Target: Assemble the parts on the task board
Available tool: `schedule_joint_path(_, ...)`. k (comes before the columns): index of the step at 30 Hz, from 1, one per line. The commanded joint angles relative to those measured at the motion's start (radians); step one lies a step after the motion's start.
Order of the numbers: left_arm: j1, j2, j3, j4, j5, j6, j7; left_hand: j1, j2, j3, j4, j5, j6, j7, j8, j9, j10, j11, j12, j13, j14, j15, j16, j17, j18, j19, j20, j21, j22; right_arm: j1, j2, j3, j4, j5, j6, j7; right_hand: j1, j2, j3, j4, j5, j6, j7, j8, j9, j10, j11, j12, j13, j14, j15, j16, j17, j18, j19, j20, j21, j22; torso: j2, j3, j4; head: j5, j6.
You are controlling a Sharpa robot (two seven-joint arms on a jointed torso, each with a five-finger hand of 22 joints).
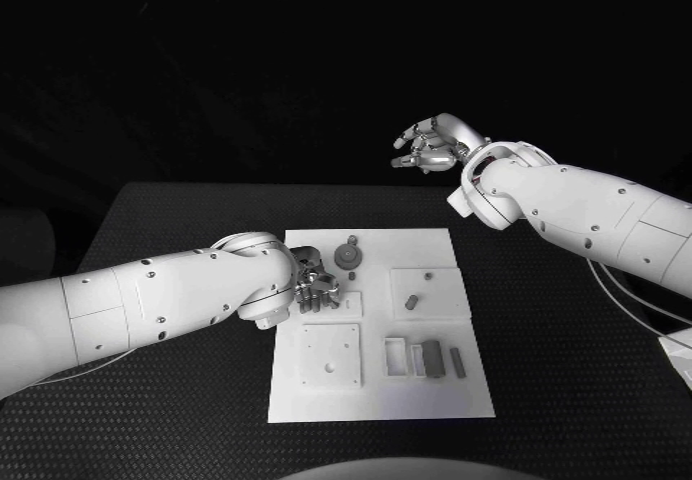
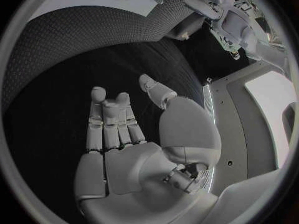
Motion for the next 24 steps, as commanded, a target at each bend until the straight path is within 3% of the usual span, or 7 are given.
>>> schedule_joint_path(1, -0.004, -0.003, -0.001, 0.003, -0.005, 0.002, -0.007, -0.002, 0.011, 0.0, -0.003, 0.002, 0.071, -0.064, -0.005, 0.001, -0.011, -0.011, -0.004, -0.002, -0.01, 0.001, 0.004, -0.002, 0.0, -0.002, 0.001, -0.005, 0.001, 0.001, 0.001, 0.001, 0.0, -0.007, 0.014, 0.003, 0.002, 0.011, -0.002, -0.003, 0.0, 0.002, 0.007, 0.003, -0.002, -0.008, 0.001, 0.004, -0.001, -0.007, 0.001, 0.003, -0.001, 0.015, -0.006, 0.001, -0.003, 0.019, 0.0, 0.0006, 0.0004, 0.005, -0.001)
schedule_joint_path(17, -0.005, -0.006, -0.001, 0.006, -0.026, -0.007, -0.011, -0.001, 0.011, 0.001, -0.003, 0.002, 0.071, -0.063, -0.009, 0.001, -0.011, -0.011, -0.004, -0.005, -0.012, 0.001, 0.008, -0.008, 0.0, -0.003, 0.001, -0.007, 0.003, 0.001, 0.003, 0.001, -0.003, -0.007, 0.017, 0.003, 0.002, 0.012, -0.002, -0.004, 0.0, 0.002, 0.008, 0.003, -0.002, -0.009, 0.002, 0.005, -0.002, -0.007, 0.001, 0.004, -0.001, 0.015, -0.006, 0.002, -0.003, 0.019, 0.001, 0.001, -0.0012, 0.011, -0.004)
schedule_joint_path(24, -0.014, -0.004, -0.001, 0.004, -0.026, -0.01, -0.011, 0.0, 0.011, 0.001, -0.003, 0.002, 0.072, -0.063, -0.01, 0.001, -0.012, -0.011, -0.004, -0.006, -0.012, 0.001, 0.009, -0.01, 0.0, -0.003, 0.001, -0.007, 0.004, 0.001, 0.005, 0.001, -0.003, -0.007, 0.019, 0.003, 0.002, 0.012, -0.003, -0.004, 0.0, 0.002, 0.008, 0.003, -0.002, -0.009, 0.002, 0.005, -0.002, -0.007, 0.001, 0.005, -0.001, 0.015, -0.006, 0.002, -0.003, 0.019, 0.001, 0.0009, -0.0016, 0.011, -0.004)
